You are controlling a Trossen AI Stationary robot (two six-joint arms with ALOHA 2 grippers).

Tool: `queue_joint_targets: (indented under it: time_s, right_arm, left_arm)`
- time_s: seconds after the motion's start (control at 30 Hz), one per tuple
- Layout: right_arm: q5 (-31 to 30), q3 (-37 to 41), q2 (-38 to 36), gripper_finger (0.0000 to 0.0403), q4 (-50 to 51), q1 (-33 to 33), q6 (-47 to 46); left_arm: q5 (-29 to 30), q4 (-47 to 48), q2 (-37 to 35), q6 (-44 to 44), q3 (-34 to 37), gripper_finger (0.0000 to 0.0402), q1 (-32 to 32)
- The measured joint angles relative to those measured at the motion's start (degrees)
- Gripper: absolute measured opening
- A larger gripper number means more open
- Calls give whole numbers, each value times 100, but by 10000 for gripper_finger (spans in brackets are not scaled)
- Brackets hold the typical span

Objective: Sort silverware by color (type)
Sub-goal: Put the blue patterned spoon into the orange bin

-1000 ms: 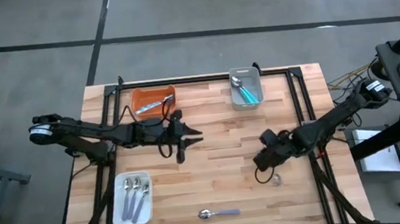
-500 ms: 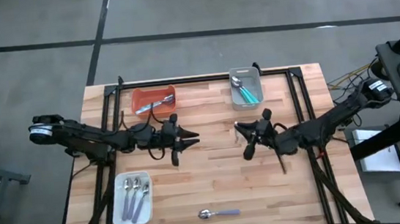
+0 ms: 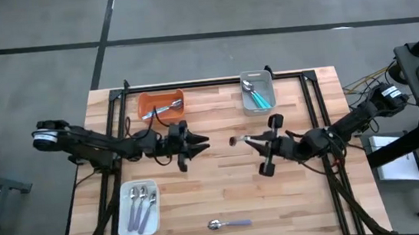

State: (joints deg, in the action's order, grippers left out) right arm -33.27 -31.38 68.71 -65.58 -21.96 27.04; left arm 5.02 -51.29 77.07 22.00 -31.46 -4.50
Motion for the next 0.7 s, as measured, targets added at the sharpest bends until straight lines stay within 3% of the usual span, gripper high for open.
queue_joint_targets:
  time_s: [0.1,0.27,0.53,0.7]
  right_arm:
    - [480,-28,6,20,-28,0,412]
    - [620,-127,0,20,-284,-62,1225]
    - [1662,-354,44,20,-371,-101,2158]
    - [1978,-436,168,20,-371,-103,2359]
  left_arm:
    - [-3,-702,385,5,12,136,-115]
    - [-199,-1725,1263,319,-67,171,-137]
    - [-822,-3822,2848,925,-491,180,-117]
    - [-1268,-3872,3482,1008,-1346,180,-36]
